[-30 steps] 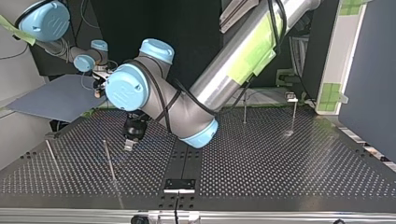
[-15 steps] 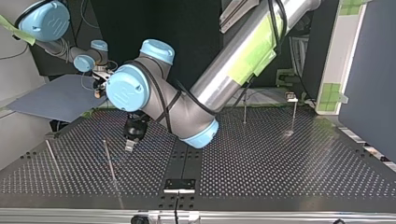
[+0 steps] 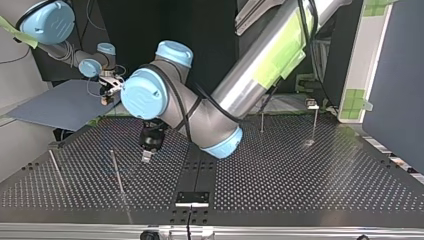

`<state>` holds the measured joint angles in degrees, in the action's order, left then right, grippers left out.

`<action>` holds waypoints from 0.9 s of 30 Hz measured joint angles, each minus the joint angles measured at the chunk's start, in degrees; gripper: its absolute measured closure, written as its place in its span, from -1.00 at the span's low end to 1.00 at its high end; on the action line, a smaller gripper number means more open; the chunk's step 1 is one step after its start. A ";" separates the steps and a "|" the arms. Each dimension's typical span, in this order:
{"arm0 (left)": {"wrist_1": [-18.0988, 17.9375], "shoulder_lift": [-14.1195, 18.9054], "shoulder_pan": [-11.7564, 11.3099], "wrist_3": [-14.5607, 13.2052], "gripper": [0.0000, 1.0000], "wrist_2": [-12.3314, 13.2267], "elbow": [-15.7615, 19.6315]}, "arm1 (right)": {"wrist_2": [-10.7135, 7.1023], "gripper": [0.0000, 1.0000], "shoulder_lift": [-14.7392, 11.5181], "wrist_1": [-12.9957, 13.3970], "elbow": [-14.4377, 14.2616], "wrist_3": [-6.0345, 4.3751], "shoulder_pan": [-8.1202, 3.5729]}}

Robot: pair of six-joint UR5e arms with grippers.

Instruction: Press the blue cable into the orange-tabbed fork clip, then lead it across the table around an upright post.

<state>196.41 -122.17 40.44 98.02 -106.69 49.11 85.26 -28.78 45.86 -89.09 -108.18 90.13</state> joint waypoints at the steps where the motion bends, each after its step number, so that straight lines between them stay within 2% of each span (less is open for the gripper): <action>1: -0.38 0.37 -0.16 0.03 -1.00 0.22 0.37 | 0.00 1.00 0.00 0.00 0.00 0.01 0.03; 8: -3.40 3.44 -2.36 0.36 -1.00 2.28 3.46 | 0.00 1.00 -0.08 -0.03 0.01 0.10 0.16; 16: -7.49 7.52 -6.29 1.11 -1.00 6.03 7.54 | -0.05 1.00 -0.20 -0.01 0.01 0.35 0.38; 27: -12.95 12.97 -7.27 4.63 -1.00 6.78 12.99 | -0.18 1.00 -0.43 -0.06 0.02 0.41 0.74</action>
<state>183.46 -109.20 33.17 102.65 -99.91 62.09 85.09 -29.21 45.80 -89.07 -107.77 90.87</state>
